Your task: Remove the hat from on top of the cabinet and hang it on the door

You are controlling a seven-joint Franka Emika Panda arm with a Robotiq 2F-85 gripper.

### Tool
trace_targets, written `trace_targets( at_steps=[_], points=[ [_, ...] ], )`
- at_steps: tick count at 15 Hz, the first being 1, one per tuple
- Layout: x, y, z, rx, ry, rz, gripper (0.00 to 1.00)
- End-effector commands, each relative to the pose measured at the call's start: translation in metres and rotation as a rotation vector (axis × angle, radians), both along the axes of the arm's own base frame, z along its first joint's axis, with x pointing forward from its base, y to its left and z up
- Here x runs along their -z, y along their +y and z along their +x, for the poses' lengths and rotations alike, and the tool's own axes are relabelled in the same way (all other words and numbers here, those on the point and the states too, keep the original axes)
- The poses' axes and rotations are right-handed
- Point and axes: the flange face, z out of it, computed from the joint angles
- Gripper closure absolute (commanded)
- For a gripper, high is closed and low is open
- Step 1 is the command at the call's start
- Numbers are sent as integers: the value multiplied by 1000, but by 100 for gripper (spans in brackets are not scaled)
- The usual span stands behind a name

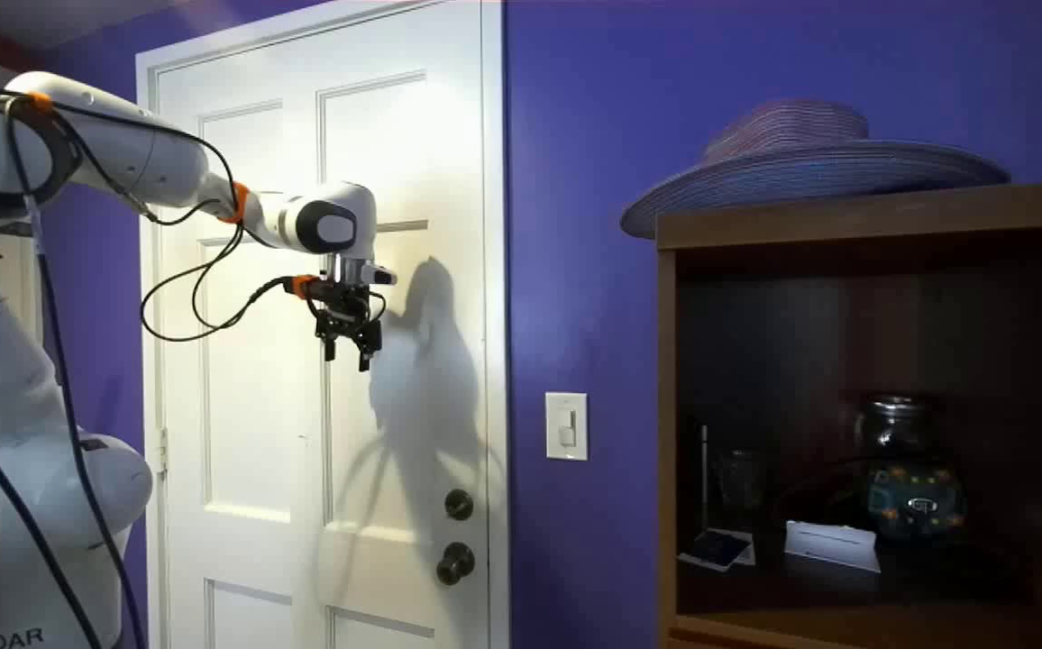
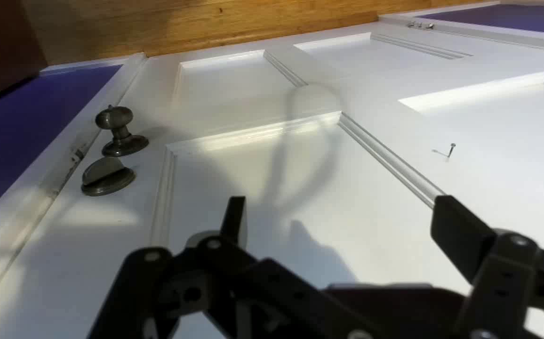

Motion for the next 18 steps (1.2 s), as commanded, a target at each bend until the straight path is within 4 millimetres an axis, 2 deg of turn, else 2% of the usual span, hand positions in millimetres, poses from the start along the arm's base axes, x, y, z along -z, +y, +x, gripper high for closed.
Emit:
trace_targets(
  at_steps=[1,7,9,13,18],
  points=[
    [-1,0,0,0,1,0,0],
    [-1,0,0,0,1,0,0],
    [0,-27,10,120,4,-43,0],
    [-10,-99,14,319,-27,-172,0],
    [-40,-174,8,564,-59,-308,0]
  ],
)
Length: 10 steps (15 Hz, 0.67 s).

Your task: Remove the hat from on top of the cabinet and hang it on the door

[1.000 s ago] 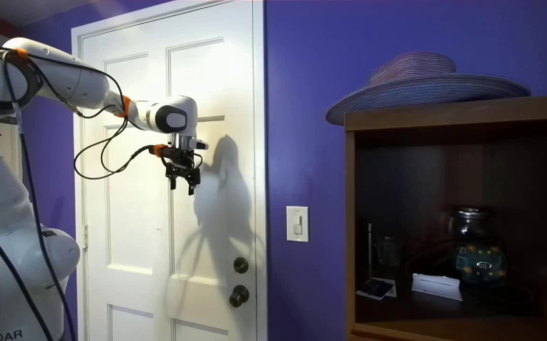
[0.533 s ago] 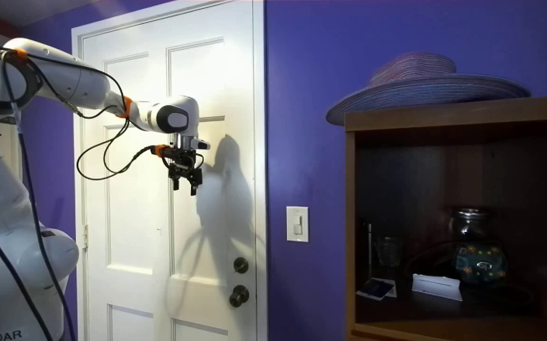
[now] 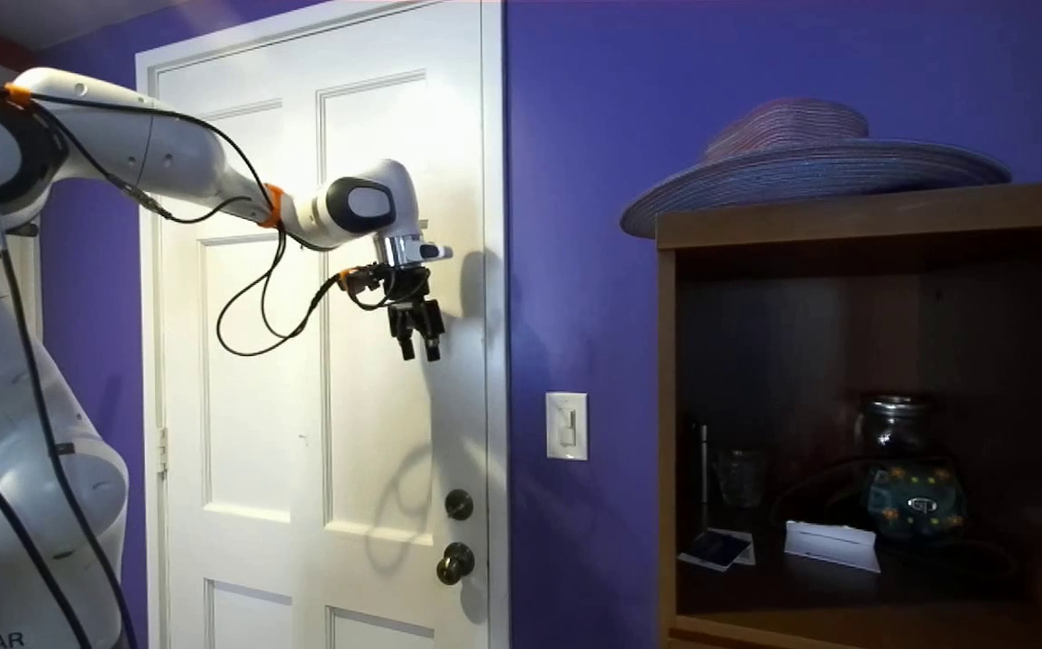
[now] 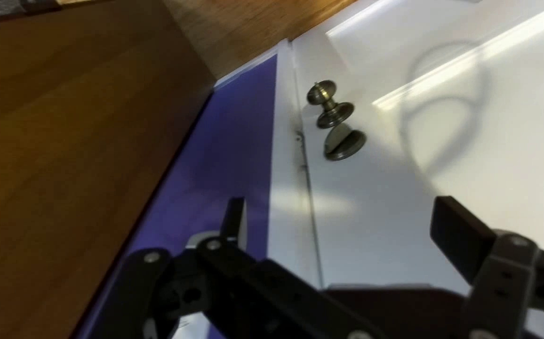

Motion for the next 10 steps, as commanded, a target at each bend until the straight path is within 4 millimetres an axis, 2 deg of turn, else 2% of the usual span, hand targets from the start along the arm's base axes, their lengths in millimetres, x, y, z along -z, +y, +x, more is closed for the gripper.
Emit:
trace_targets(
  at_steps=[1,6,10],
  points=[
    [-29,-43,0,170,-37,-103,0],
    [-76,-103,-15,324,-146,-290,0],
    [-105,-151,-28,430,-218,-462,0]
  ],
)
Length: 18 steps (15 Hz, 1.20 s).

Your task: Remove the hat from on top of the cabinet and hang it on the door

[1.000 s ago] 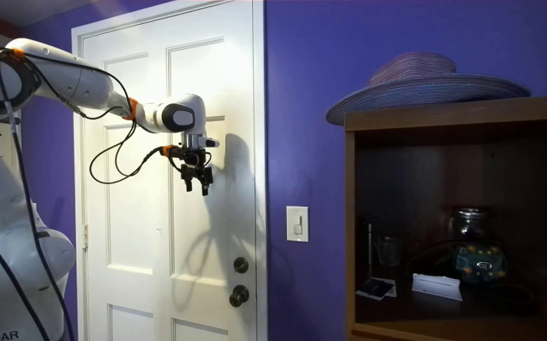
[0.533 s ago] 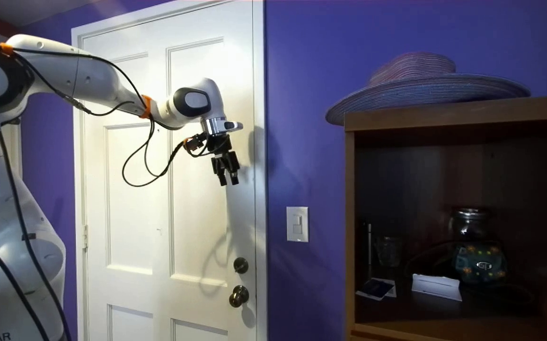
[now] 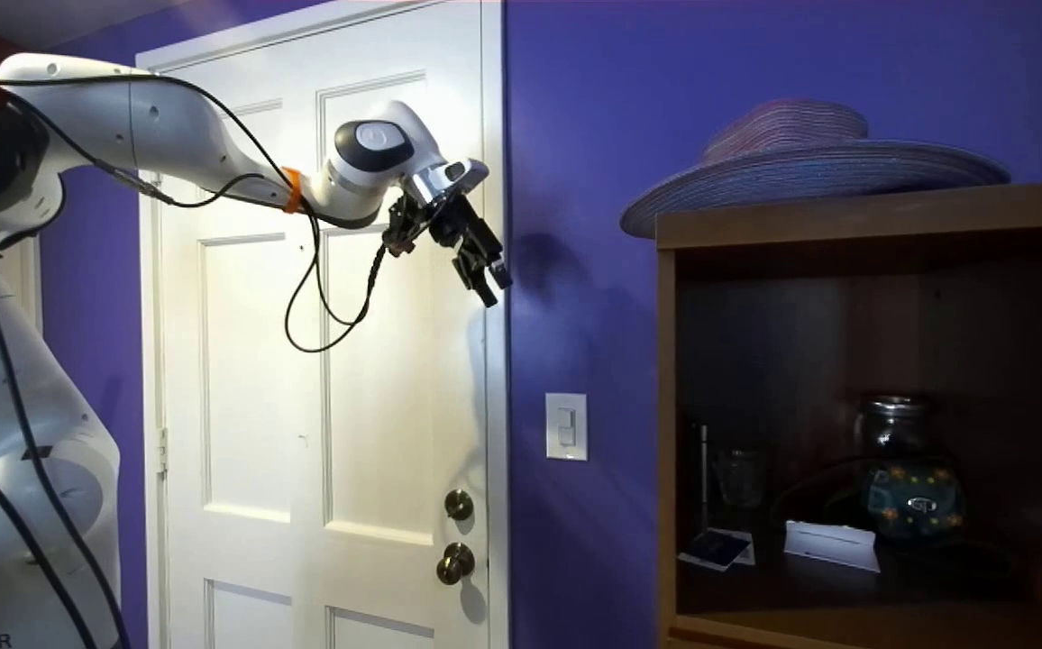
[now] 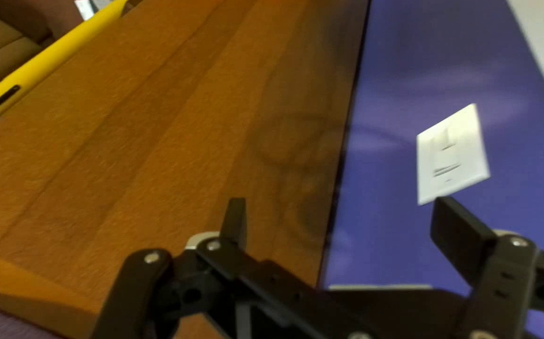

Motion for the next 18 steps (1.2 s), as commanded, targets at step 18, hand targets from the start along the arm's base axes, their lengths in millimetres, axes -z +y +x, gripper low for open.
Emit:
trace_targets(
  at_steps=[18],
  points=[
    [-90,-119,-16,80,-287,-273,0]
  ],
)
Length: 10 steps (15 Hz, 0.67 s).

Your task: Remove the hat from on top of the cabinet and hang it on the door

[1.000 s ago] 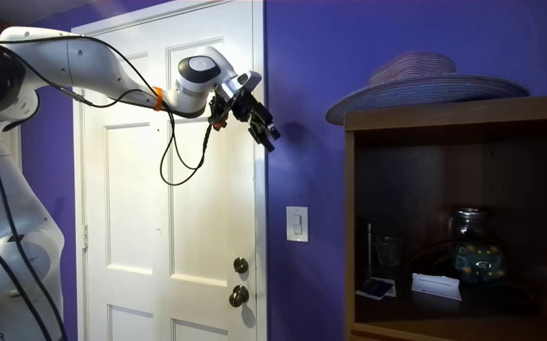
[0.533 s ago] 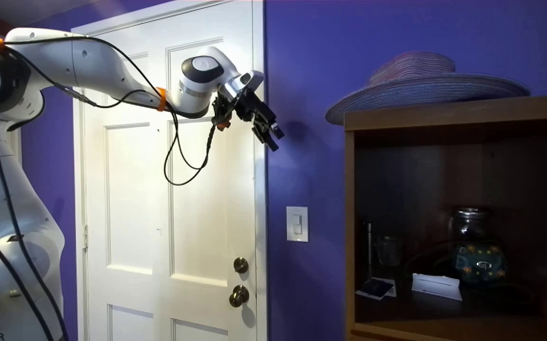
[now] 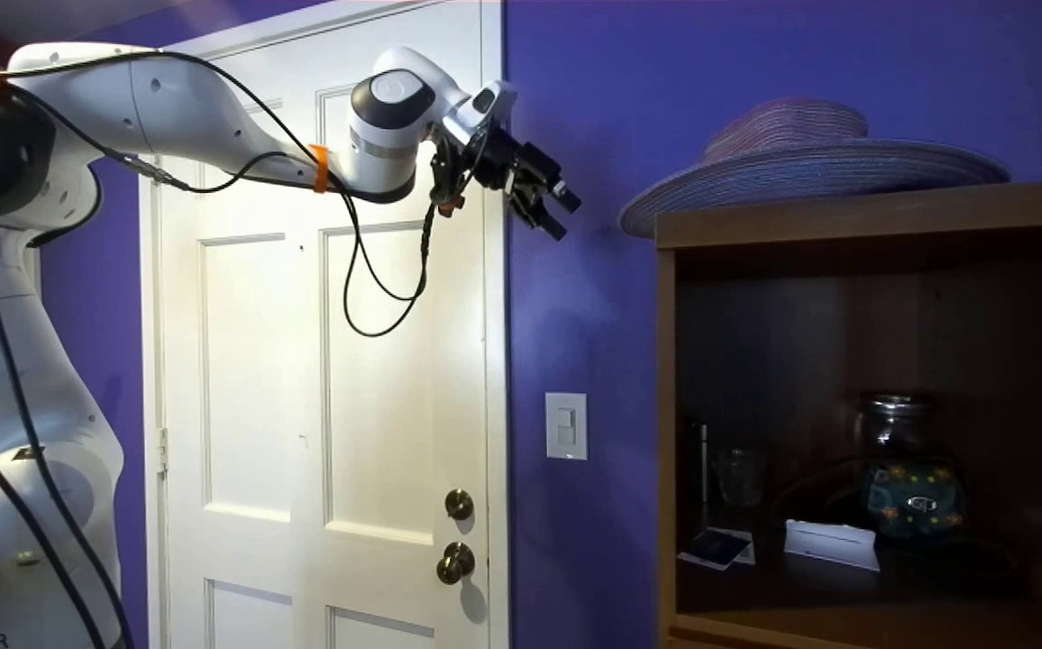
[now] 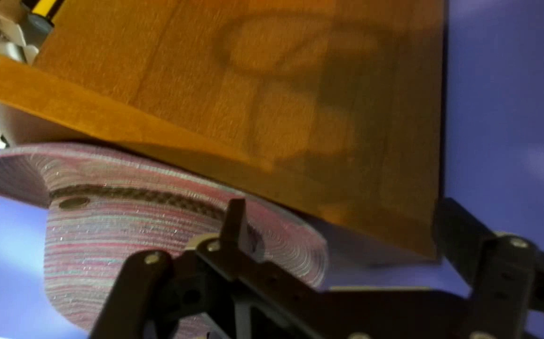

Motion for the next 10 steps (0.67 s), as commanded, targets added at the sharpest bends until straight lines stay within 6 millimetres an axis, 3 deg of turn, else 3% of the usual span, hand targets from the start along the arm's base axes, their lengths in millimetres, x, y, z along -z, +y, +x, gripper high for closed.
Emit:
trace_targets(
  at_steps=[1,7,8,10],
  points=[
    [-26,-39,3,0,-69,-128,0],
    [-30,-101,1,136,-159,-155,0],
    [-25,-86,-8,90,-133,-128,0],
    [-22,-98,-4,116,-136,-129,0]
  ],
)
